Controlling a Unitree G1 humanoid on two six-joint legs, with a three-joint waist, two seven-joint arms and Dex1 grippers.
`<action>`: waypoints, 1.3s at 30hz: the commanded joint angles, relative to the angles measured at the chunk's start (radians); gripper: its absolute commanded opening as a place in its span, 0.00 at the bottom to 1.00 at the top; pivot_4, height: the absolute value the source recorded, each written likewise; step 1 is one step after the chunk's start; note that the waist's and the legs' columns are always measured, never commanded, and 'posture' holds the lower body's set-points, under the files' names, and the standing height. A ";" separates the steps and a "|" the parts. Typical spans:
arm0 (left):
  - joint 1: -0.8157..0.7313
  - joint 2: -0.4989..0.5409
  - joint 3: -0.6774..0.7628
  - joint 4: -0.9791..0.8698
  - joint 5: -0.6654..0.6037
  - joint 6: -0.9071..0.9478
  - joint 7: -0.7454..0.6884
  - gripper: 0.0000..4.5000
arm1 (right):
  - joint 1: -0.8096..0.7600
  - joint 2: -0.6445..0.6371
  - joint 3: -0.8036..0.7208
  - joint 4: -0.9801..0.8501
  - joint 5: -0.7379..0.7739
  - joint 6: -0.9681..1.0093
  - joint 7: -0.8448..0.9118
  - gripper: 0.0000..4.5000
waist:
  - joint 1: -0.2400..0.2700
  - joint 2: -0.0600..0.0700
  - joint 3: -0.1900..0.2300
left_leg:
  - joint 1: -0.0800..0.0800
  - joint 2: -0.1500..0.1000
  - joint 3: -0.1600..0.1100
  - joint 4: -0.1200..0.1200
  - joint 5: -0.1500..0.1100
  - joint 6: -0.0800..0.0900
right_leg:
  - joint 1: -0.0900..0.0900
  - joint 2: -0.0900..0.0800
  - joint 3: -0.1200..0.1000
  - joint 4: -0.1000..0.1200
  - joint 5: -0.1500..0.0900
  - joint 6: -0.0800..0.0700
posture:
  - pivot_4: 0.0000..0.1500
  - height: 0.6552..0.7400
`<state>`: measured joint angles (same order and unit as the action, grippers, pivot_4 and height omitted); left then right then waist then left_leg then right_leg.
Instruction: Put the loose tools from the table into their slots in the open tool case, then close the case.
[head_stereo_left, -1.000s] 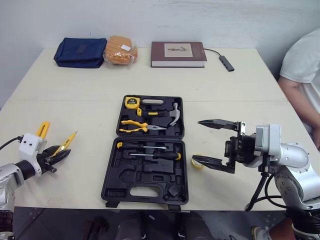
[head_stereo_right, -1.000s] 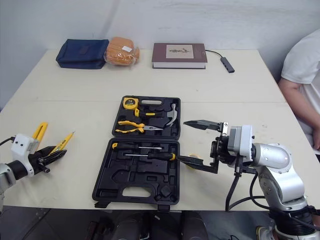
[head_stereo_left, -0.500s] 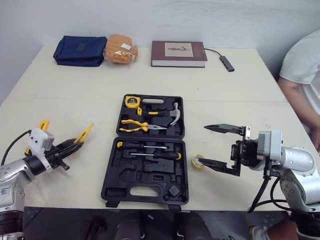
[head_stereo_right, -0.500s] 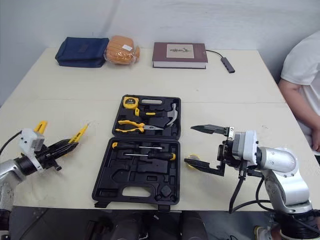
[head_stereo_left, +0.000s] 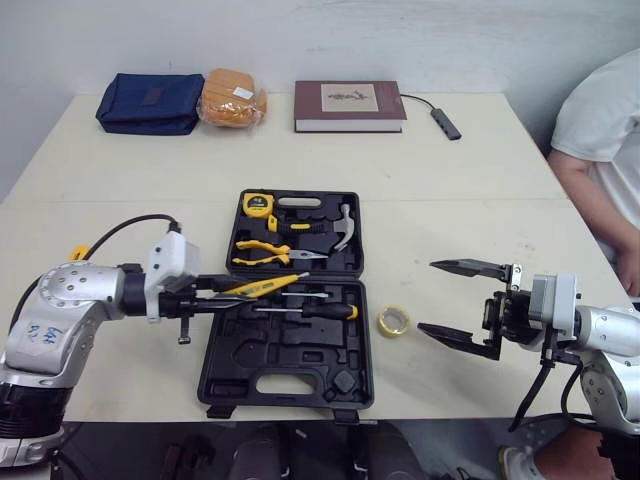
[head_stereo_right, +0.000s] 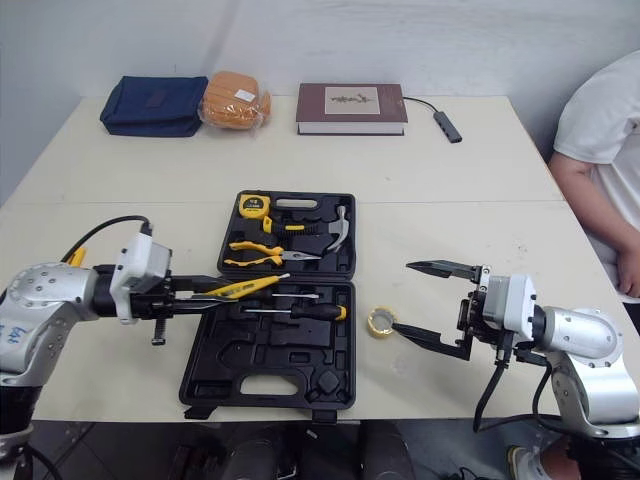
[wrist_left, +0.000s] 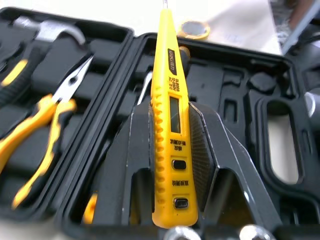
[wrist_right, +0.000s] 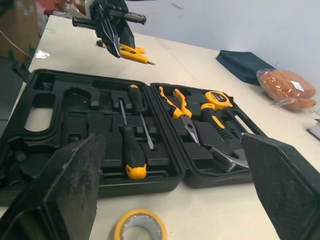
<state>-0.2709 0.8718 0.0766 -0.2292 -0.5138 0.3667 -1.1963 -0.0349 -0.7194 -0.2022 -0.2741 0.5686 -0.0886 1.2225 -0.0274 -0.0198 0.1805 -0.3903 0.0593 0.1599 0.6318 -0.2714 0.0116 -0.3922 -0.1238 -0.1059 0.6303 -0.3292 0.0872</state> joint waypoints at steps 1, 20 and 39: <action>-0.002 0.045 -0.092 -0.017 0.118 -0.098 -0.061 0.07 | 0.022 0.000 -0.014 -0.051 -0.002 -0.018 -0.011 1.00 | 0.000 0.000 0.000 | 0.000 0.000 0.000 0.000 0.000 0.000 | 0.000 0.000 0.000 0.000 0.000 0.000 | 1.00 1.00; -0.095 0.097 -0.213 0.047 0.331 -0.151 -0.074 0.07 | 0.072 -0.011 -0.017 -0.091 -0.009 -0.011 -0.022 1.00 | 0.002 0.000 0.000 | 0.000 0.003 0.000 0.002 0.000 0.000 | 0.000 0.008 0.002 0.000 0.000 0.000 | 1.00 1.00; -0.192 0.038 -0.314 0.072 0.405 -0.105 -0.088 0.07 | 0.080 -0.009 -0.011 -0.103 -0.021 -0.013 -0.044 1.00 | 0.003 0.000 0.000 | -0.001 0.003 0.000 0.007 -0.001 0.000 | 0.000 0.009 0.003 0.004 0.000 0.000 | 1.00 1.00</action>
<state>-0.4631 0.9015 -0.2184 -0.1446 -0.1216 0.2656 -1.2663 0.0475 -0.7222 -0.2020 -0.3468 0.5479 -0.0886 1.1838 -0.0248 -0.0197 0.1807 -0.3908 0.0623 0.1602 0.6395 -0.2720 0.0120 -0.3922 -0.1144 -0.1034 0.6345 -0.3293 0.0868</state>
